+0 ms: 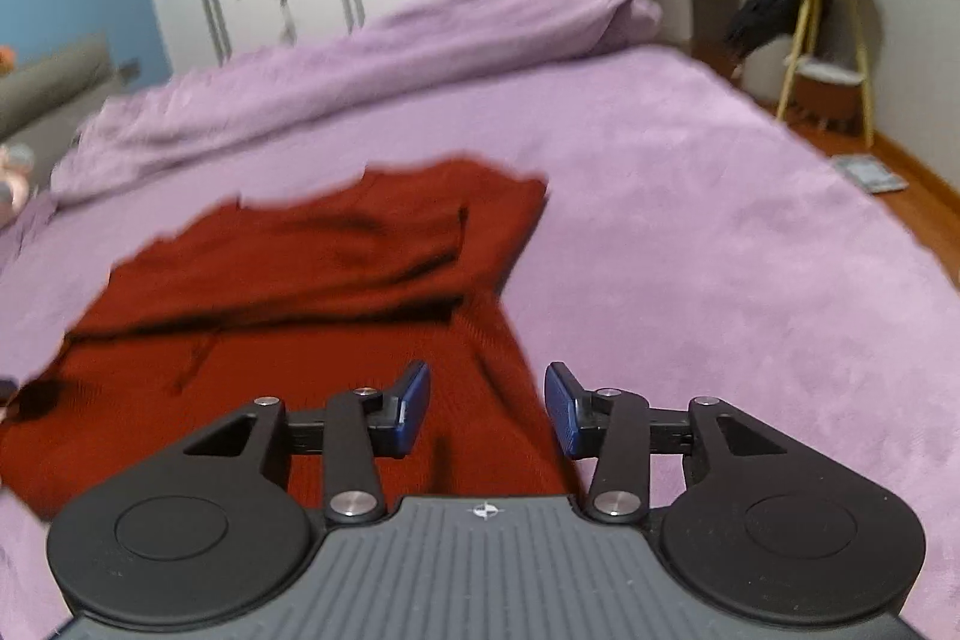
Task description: Fold small clothes
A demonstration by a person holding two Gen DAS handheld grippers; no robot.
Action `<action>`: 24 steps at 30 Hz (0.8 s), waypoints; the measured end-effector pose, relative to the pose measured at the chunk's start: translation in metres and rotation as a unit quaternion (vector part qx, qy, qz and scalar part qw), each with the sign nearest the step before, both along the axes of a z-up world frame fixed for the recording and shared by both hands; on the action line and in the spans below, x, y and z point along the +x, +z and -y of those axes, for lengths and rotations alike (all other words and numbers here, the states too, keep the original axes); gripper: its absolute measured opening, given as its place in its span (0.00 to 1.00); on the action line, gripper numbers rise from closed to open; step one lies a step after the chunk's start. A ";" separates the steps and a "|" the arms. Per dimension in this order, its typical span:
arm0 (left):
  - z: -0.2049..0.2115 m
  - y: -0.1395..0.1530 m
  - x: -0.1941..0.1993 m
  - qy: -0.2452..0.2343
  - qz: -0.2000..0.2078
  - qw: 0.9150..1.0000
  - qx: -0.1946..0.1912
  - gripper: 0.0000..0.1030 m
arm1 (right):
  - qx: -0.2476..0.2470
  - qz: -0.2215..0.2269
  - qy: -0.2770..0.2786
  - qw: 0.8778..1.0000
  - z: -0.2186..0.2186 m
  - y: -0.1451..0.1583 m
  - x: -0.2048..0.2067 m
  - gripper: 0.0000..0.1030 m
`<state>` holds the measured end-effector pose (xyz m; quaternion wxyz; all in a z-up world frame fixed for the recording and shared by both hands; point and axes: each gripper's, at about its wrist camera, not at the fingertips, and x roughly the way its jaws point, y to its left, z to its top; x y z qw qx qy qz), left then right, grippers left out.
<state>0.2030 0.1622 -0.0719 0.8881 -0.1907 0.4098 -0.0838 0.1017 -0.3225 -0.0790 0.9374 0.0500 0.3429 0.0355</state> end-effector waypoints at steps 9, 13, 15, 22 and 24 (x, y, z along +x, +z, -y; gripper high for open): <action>0.027 -0.003 0.009 -0.091 -0.003 0.995 0.035 0.58 | -0.018 -0.022 0.045 0.999 -0.013 -0.010 0.007 0.40; 0.022 -0.001 0.013 -0.063 -0.002 0.997 0.041 0.58 | -0.023 -0.029 0.048 0.998 -0.012 -0.011 0.009 0.40; 0.017 -0.001 0.014 -0.052 -0.001 0.998 0.033 0.60 | -0.029 -0.036 0.048 0.998 -0.012 -0.013 0.012 0.40; 0.019 -0.014 0.024 -0.060 -0.020 0.997 0.053 0.60 | -0.009 -0.053 0.060 0.997 -0.011 -0.019 0.023 0.37; 0.019 -0.015 0.026 -0.059 -0.018 0.997 0.050 0.60 | -0.009 -0.058 0.070 0.996 -0.013 -0.019 0.026 0.34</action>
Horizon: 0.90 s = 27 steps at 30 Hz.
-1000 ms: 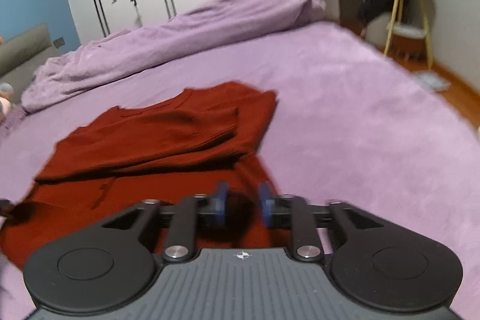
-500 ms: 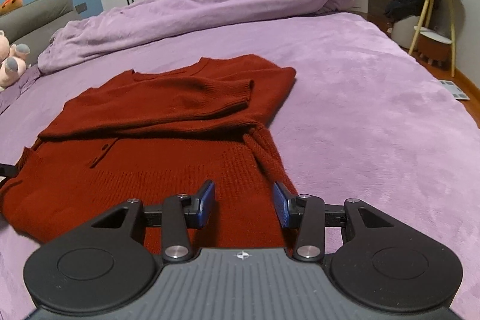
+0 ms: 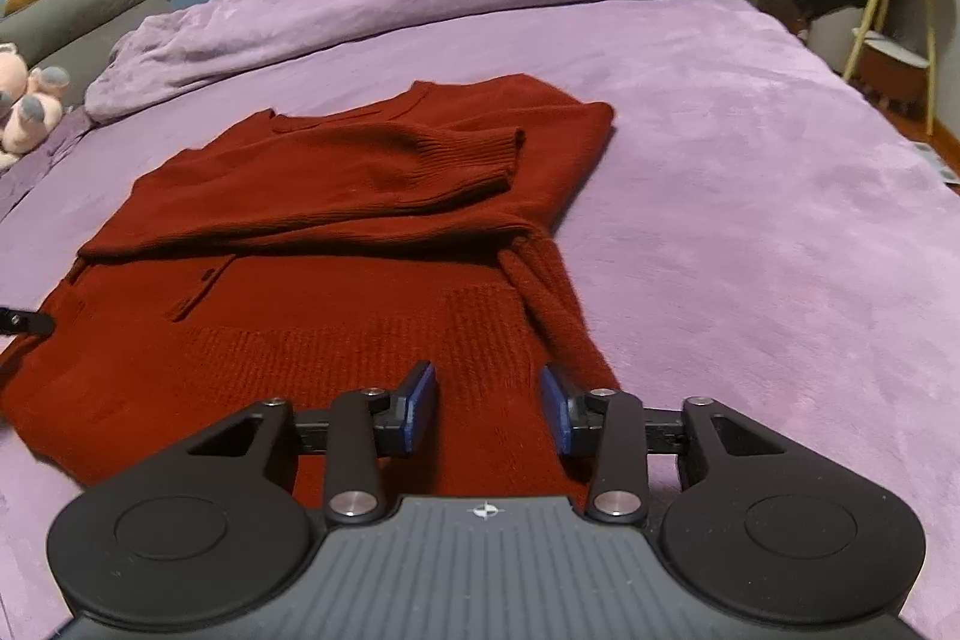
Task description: Fold small clothes
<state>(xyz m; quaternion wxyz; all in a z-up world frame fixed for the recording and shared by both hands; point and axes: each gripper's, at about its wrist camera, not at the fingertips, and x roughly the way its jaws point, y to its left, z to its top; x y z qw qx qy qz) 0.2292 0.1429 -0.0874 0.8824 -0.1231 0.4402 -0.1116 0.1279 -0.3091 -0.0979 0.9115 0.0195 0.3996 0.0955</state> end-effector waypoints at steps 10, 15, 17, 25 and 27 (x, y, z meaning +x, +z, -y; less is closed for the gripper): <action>0.014 0.000 0.004 -0.009 0.007 1.000 0.013 0.38 | -0.028 0.003 0.038 0.999 -0.019 0.000 0.000 0.08; 0.023 0.015 0.000 -0.018 0.022 0.999 0.037 0.10 | -0.031 0.033 0.054 0.998 -0.029 0.015 -0.006 0.07; 0.025 0.028 -0.003 -0.020 0.040 0.998 0.038 0.10 | -0.011 0.058 0.046 0.997 -0.026 0.032 -0.005 0.07; 0.016 0.082 0.042 0.044 0.133 0.990 0.031 0.10 | 0.000 0.117 -0.033 0.993 -0.022 0.059 0.062 0.07; 0.018 0.076 0.066 0.057 0.127 0.989 0.037 0.09 | -0.008 0.106 -0.043 0.993 -0.025 0.049 0.084 0.07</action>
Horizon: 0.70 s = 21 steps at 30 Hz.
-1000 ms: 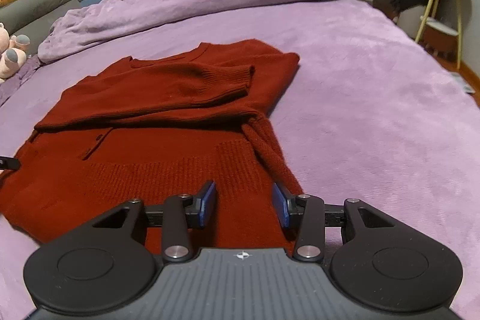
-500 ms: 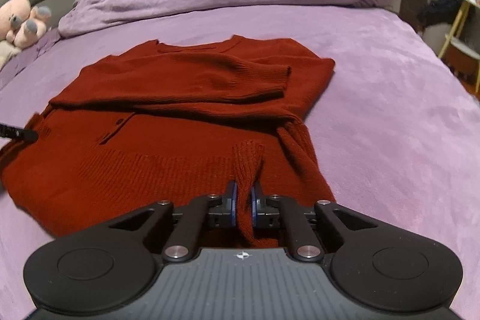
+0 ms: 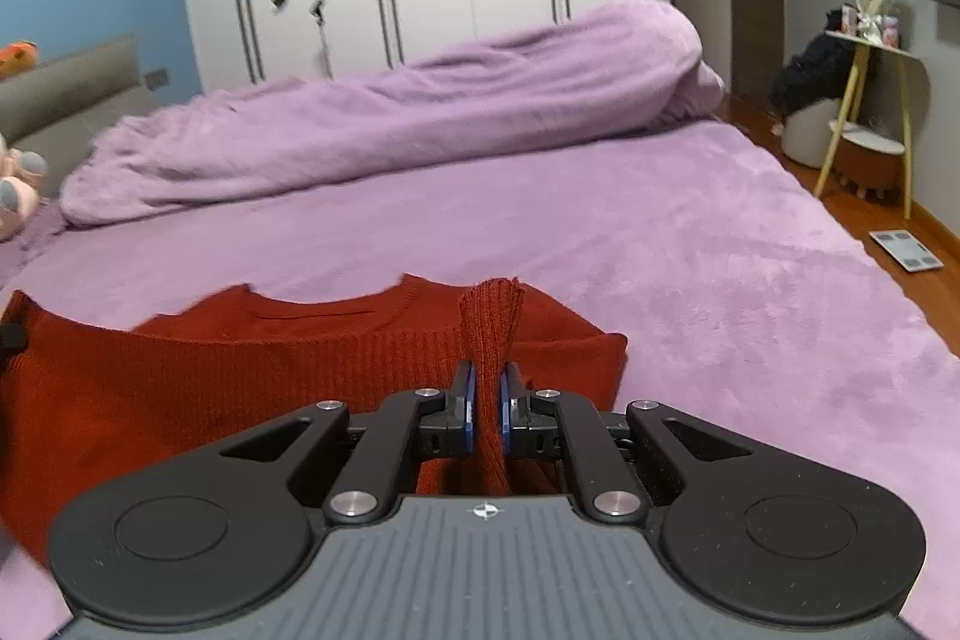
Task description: Fold small clothes
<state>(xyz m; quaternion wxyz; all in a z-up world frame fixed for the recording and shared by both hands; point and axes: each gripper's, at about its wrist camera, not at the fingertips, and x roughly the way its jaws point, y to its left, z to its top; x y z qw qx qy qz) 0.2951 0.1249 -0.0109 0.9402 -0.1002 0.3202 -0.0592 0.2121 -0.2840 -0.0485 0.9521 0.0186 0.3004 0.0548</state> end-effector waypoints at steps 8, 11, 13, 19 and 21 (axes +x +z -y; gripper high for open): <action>0.003 -0.063 0.037 -0.008 -0.085 0.996 -0.001 0.22 | -0.009 -0.078 0.013 0.997 0.001 -0.049 0.036 0.19; -0.001 -0.066 0.022 -0.044 -0.066 0.997 -0.019 0.44 | -0.003 -0.078 0.031 0.996 0.007 -0.050 0.030 0.27; -0.003 -0.070 0.019 -0.054 -0.063 0.996 -0.019 0.41 | -0.009 -0.078 0.036 0.996 0.003 -0.051 0.029 0.27; 0.008 -0.061 0.021 -0.037 -0.065 0.997 0.023 0.08 | -0.081 -0.032 0.034 0.996 -0.015 -0.038 0.018 0.06; 0.011 -0.048 0.017 -0.031 -0.051 0.997 0.045 0.08 | -0.089 -0.002 0.030 0.996 -0.018 -0.025 0.014 0.06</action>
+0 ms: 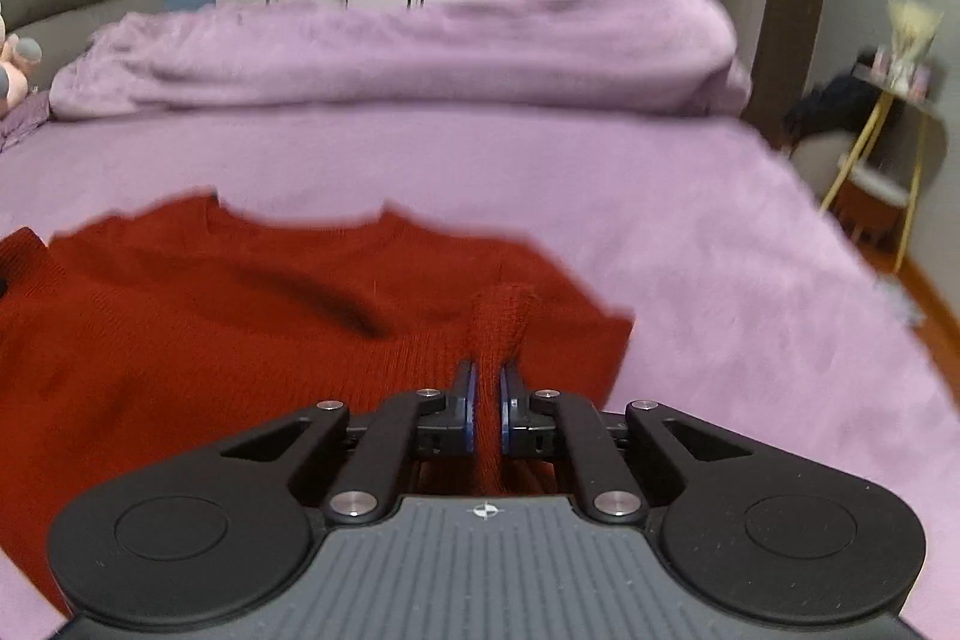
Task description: Fold small clothes
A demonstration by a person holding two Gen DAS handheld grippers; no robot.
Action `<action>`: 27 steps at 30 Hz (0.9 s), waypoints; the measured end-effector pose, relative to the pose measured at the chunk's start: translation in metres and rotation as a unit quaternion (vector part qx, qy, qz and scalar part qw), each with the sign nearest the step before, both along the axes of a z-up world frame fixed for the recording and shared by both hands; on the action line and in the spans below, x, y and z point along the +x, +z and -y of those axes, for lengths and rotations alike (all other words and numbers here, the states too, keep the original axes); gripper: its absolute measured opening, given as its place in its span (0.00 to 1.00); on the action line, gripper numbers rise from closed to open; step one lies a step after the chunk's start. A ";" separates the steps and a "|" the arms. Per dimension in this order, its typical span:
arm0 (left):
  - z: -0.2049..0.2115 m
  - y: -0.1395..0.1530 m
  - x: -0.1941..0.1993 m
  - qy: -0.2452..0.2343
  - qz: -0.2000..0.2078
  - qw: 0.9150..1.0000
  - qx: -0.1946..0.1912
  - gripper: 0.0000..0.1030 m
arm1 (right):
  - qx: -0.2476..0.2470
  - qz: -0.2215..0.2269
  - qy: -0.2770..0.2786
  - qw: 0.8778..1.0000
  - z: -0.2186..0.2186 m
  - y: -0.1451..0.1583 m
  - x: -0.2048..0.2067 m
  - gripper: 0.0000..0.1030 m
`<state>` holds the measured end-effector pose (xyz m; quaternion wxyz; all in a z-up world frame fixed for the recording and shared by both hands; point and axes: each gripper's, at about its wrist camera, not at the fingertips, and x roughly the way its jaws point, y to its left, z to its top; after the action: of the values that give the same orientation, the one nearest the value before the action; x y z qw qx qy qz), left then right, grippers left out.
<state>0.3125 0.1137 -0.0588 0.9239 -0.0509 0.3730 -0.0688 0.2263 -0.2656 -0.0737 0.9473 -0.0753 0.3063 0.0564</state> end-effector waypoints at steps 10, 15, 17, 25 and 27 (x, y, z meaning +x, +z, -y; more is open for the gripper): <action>0.012 0.055 0.058 0.057 0.097 0.993 0.038 0.08 | -0.042 0.083 -0.063 0.994 -0.022 0.027 0.076 0.06; 0.018 0.027 0.095 0.099 0.078 0.990 0.063 0.08 | -0.070 0.074 -0.095 0.990 -0.025 -0.002 0.109 0.05; 0.018 0.009 0.101 0.104 0.049 0.990 0.085 0.11 | -0.072 0.057 -0.116 0.989 -0.021 -0.014 0.115 0.08; 0.049 0.007 0.068 0.061 0.082 0.995 0.016 0.45 | 0.073 0.045 0.040 0.996 -0.086 -0.019 0.080 0.11; 0.070 0.006 0.076 0.027 0.079 0.996 0.008 0.54 | 0.063 0.030 0.085 0.994 -0.116 -0.028 0.082 0.11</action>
<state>0.3886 0.0432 -0.0526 0.9525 -0.0474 0.2976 -0.0448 0.3078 -0.1499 -0.1017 0.9508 -0.0424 0.2658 0.1535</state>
